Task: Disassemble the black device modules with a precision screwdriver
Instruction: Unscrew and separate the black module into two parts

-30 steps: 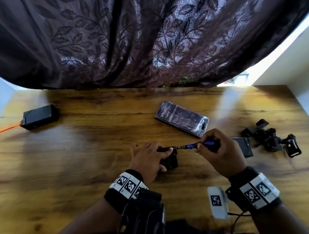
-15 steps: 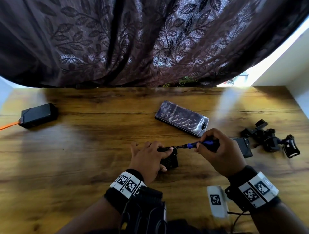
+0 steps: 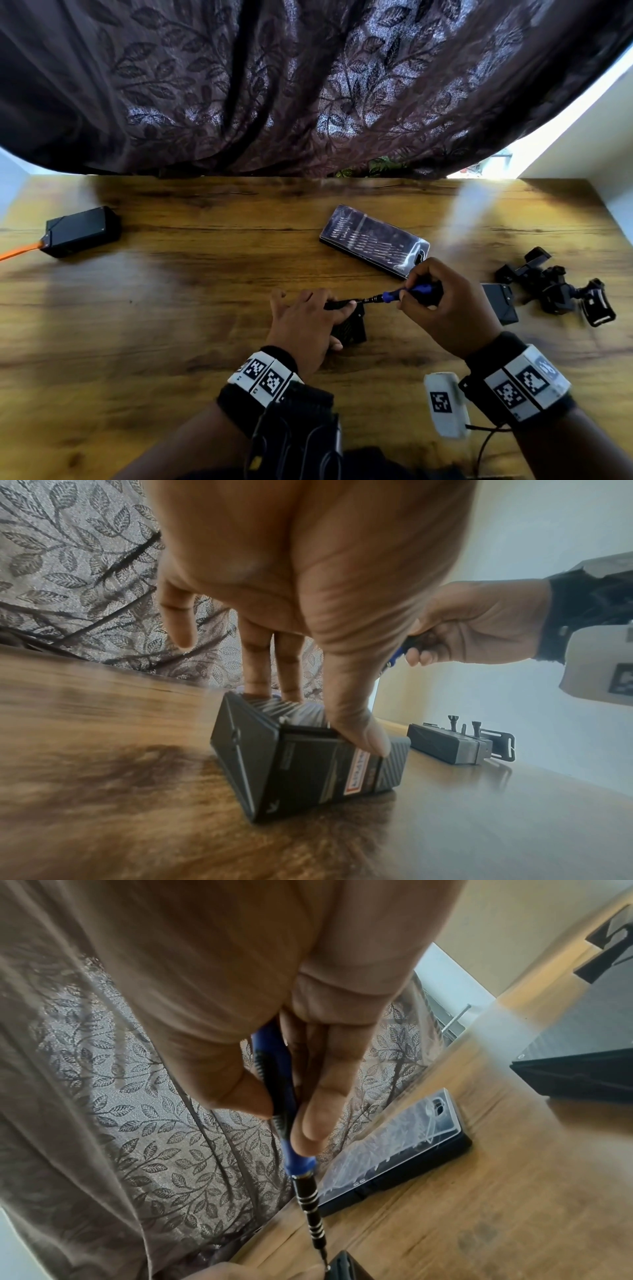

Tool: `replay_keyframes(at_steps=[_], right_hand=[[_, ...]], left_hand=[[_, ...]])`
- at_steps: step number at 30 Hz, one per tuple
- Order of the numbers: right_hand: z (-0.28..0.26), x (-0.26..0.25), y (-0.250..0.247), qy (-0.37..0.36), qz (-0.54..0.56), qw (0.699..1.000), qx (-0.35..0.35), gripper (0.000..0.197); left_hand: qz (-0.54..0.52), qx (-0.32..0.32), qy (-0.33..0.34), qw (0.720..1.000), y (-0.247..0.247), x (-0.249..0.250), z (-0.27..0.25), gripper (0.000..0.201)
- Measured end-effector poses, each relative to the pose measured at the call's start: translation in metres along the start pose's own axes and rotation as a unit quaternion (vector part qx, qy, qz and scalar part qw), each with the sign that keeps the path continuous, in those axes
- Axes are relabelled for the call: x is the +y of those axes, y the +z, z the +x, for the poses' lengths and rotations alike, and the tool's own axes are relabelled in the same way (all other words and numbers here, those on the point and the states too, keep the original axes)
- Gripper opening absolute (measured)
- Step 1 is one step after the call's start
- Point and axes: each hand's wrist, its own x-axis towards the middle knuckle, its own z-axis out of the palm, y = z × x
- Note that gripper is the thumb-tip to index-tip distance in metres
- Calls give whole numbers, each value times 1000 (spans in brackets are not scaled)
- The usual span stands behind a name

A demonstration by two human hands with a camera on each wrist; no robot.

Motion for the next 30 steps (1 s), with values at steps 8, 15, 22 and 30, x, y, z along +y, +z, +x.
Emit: replay_keyframes(at_steps=[8, 15, 22, 30], right_hand=[[20, -26, -8, -55, -102, 987, -111, 22], [57, -57, -4, -162, -199, 938, -231, 18], [70, -77, 7, -233, -322, 865, -307, 20], [61, -86, 8, -210, -348, 844, -350, 42]], left_hand=[[-18, 3, -3, 1000, -2, 0, 0, 70], [-75, 32, -35, 996, -5, 4, -1, 73], [-58, 37, -56, 996, -8, 9, 2, 65], [-54, 60, -80, 994, -6, 15, 6, 60]])
